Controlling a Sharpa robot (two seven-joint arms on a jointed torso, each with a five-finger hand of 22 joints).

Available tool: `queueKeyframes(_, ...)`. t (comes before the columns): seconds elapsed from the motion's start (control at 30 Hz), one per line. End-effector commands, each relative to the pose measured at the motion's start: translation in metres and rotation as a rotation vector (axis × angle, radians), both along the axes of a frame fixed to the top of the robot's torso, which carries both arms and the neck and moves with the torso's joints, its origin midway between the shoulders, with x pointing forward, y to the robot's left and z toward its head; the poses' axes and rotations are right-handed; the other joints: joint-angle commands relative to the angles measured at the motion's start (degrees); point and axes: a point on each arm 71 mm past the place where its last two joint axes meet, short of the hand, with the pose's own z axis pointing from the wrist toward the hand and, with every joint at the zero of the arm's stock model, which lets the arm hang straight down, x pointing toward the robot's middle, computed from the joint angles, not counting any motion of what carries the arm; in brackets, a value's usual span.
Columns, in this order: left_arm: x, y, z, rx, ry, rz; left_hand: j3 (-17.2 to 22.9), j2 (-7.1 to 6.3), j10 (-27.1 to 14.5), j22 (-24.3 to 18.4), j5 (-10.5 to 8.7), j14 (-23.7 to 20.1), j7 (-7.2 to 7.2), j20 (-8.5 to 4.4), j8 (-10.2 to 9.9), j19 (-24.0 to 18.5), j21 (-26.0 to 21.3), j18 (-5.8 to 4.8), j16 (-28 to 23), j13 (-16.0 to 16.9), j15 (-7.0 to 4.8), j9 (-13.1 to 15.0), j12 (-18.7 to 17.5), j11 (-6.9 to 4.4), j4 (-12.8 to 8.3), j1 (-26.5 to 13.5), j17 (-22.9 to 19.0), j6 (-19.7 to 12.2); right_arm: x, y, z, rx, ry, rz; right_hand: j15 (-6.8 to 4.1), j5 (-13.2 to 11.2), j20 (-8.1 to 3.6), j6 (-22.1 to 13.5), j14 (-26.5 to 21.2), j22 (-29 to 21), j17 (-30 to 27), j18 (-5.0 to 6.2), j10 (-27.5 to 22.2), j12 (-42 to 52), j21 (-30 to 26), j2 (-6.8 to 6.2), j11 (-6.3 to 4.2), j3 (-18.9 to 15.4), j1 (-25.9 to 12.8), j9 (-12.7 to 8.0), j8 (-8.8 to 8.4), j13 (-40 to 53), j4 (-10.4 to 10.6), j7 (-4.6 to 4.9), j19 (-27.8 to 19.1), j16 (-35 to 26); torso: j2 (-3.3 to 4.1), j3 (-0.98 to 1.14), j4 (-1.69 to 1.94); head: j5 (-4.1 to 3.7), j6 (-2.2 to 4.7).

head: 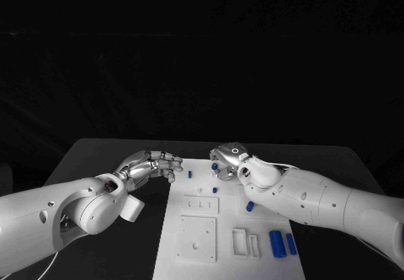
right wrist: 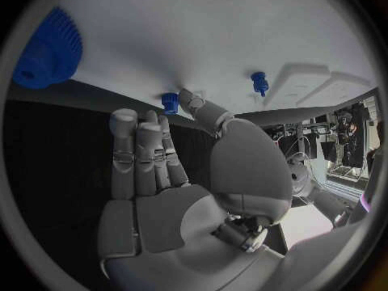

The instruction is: Assemble the parts on the task board

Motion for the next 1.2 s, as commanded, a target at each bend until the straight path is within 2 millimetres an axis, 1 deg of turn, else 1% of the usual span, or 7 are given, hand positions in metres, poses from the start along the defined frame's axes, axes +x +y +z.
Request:
queueKeyframes(0.03, 0.0, 0.0, 0.002, -0.003, -0.012, -0.006, 0.2, -0.16, -0.5, -0.1, -0.19, -0.5, 0.39, -0.41, -0.4, 0.1, 0.3, 0.82, 0.1, -0.1, -0.03, 0.0, -0.3, 0.01, -0.2, 0.0, -0.1, -0.4, -0.003, -0.005, 0.005, 0.046, -0.008, 0.012, 0.55, 0.5, 0.51, -0.5, 0.0, 0.6, -0.2, 4.82, -0.8, 0.1, -0.3, -0.75, 0.17, -1.0, 0.0, -0.2, -0.37, -0.5, 0.0, -0.05, -0.1, 0.1, -0.06, 0.07, -0.18, 0.08, 0.18)
queueKeyframes(0.37, 0.0, 0.005, 0.004, -0.002, -0.017, 0.005, 0.3, -0.26, -0.6, -0.1, -0.16, -0.6, 0.45, -0.46, -0.4, 0.1, 0.3, 0.74, 0.1, -0.1, 0.0, 0.0, -0.4, 0.07, -0.3, 0.1, -0.1, -0.6, -0.019, -0.037, 0.048, 0.122, -0.011, 0.032, -0.37, 1.8, 0.73, 0.3, -0.1, 0.6, -0.9, 4.89, 2.6, 1.5, -0.6, -0.48, -0.78, -3.0, -0.4, -0.4, -0.08, -0.7, 0.6, 0.57, -0.1, 0.5, 0.02, 0.28, -0.43, 0.03, 1.15)
queueKeyframes(0.57, 0.0, 0.007, 0.004, -0.002, -0.016, 0.007, 0.3, -0.26, -0.6, -0.1, -0.16, -0.6, 0.45, -0.47, -0.4, 0.0, 0.3, 0.72, 0.1, -0.1, 0.01, 0.0, -0.4, 0.07, -0.3, 0.1, -0.1, -0.6, -0.025, -0.064, 0.054, 0.114, 0.065, -0.002, -3.05, 1.4, 0.39, 1.4, 0.3, 0.9, -1.1, 4.89, 10.2, 5.6, -0.3, -0.11, -3.59, -3.9, -0.2, -0.4, 0.33, 2.4, 1.1, 0.85, 0.3, 1.2, -0.06, 0.57, -1.06, 0.12, 1.56)
queueKeyframes(0.77, 0.0, 0.005, 0.004, -0.005, -0.014, 0.0, 0.3, -0.23, -0.6, -0.1, -0.15, -0.6, 0.45, -0.48, -0.4, 0.0, 0.3, 0.71, 0.1, -0.1, 0.01, 0.0, -0.4, 0.07, -0.3, 0.1, -0.1, -0.6, -0.02, -0.082, 0.048, 0.108, 0.146, -0.049, -5.38, 1.4, -0.2, 0.5, -0.2, 0.9, -0.8, 4.89, 19.6, 14.7, -0.2, -0.72, -5.99, -6.2, -0.6, -0.7, -0.33, 11.6, 0.7, -0.74, 0.1, 1.7, -0.06, 0.94, -1.47, 0.22, 1.69)
queueKeyframes(0.8, 0.0, 0.006, 0.004, -0.005, -0.013, 0.0, 0.3, -0.23, -0.6, -0.2, -0.15, -0.6, 0.45, -0.48, -0.4, 0.0, 0.3, 0.71, 0.1, -0.1, 0.01, 0.0, -0.4, 0.07, -0.3, 0.1, -0.1, -0.6, -0.019, -0.085, 0.047, 0.101, 0.157, -0.056, -5.4, 2.1, -0.39, 0.4, -0.1, 0.7, -0.6, 4.89, 16.9, 23.8, -0.4, 0.03, -6.99, -7.9, -0.7, -0.8, -0.61, 22.1, 0.1, -2.06, 0.5, 1.9, -0.04, 1.01, -1.53, 0.26, 1.72)
queueKeyframes(0.9, 0.0, 0.006, 0.003, -0.004, -0.013, 0.002, 0.3, -0.2, -0.6, -0.2, -0.14, -0.6, 0.46, -0.49, -0.4, 0.0, 0.3, 0.69, 0.1, -0.1, 0.01, 0.1, -0.4, 0.07, -0.3, 0.1, -0.1, -0.6, -0.015, -0.092, 0.044, 0.103, 0.185, -0.078, -5.53, 3.1, -1.28, 0.1, -0.1, 1.5, 2.1, 4.89, 2.2, 49.5, 1.5, -0.17, -6.04, -8.0, -1.6, -1.6, -1.77, 48.3, 0.3, -0.82, 0.7, 5.1, -0.03, 1.04, -1.56, 0.21, 1.63)
queueKeyframes(1.2, 0.001, 0.005, 0.003, -0.004, -0.013, 0.0, 0.4, -0.16, -0.6, -0.2, -0.1, -0.6, 0.46, -0.52, -0.4, 0.0, 0.3, 0.66, 0.1, -0.1, 0.02, 0.1, -0.4, 0.08, -0.4, 0.2, -0.2, -0.6, -0.004, -0.107, 0.035, 0.115, 0.252, -0.138, -4.83, 6.4, -2.46, -1.5, -0.7, 1.4, 7.8, 4.89, 3.8, 63.8, 5.7, 1.14, -5.43, -10.1, -3.4, -2.0, -2.91, 58.3, -0.2, -0.05, 1.6, 10.4, 0.05, 0.89, -1.32, -0.46, 1.56)
